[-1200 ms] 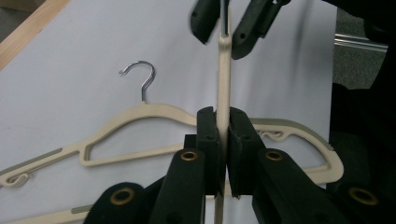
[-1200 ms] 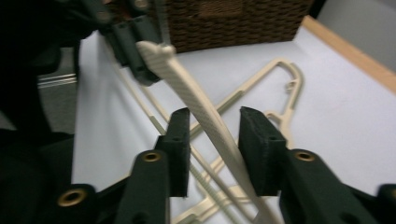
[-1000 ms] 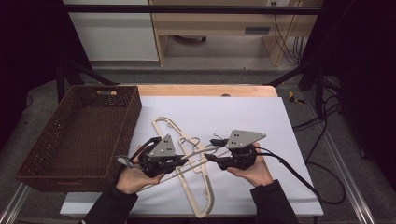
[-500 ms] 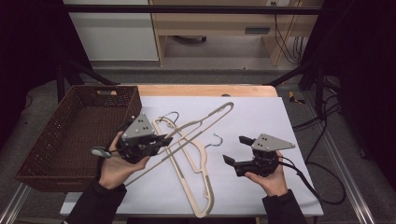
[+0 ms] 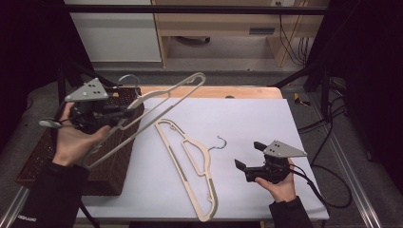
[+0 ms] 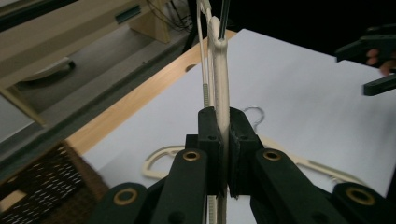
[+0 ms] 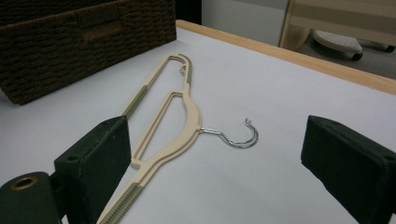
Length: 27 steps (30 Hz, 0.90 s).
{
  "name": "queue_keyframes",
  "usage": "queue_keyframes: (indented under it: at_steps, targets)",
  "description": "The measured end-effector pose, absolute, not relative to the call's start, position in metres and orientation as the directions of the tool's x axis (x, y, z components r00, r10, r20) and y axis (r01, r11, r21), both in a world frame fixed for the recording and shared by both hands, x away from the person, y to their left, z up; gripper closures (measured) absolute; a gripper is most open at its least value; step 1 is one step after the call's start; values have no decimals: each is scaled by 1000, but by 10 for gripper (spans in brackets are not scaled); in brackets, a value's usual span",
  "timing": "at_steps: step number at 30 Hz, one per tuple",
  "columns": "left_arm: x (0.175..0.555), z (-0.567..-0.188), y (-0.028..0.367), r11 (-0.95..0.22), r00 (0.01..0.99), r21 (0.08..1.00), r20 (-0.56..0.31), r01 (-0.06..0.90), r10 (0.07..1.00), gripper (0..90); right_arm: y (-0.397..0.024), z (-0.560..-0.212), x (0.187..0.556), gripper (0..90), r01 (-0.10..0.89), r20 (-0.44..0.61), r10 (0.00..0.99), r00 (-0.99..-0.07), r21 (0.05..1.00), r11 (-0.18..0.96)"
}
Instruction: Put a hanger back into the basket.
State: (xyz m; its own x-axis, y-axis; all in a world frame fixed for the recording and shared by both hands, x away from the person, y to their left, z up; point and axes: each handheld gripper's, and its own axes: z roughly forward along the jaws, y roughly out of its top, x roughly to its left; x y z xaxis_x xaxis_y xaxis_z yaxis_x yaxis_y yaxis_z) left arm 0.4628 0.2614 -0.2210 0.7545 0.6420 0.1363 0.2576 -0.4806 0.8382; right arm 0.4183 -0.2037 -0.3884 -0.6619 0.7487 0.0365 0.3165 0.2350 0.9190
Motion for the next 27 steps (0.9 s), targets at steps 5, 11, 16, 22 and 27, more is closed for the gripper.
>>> queue_keyframes:
  at_steps: [5, 11, 16, 22, 27]
  targets:
    - [475, -225, 304, -488, 712, 824, 156, 288, 684, 859, -203, -389, 418, 87, 316, 32, 749, -662, 918, 240]
    - [485, -237, 352, -470, 680, 818, 137, 332, 720, 858, -201, -391, 419, 87, 323, 29, 751, -659, 913, 249]
    - [493, -252, 381, -443, 645, 819, 121, 364, 755, 858, -199, -393, 421, 85, 331, 31, 749, -662, 909, 255]
    - [501, -273, 411, -362, 587, 838, 63, 408, 807, 859, -199, -394, 421, 83, 334, 27, 751, -660, 906, 260]
    - [506, -289, 424, -358, 581, 820, 38, 447, 813, 859, -199, -395, 422, 81, 337, 29, 752, -658, 905, 260]
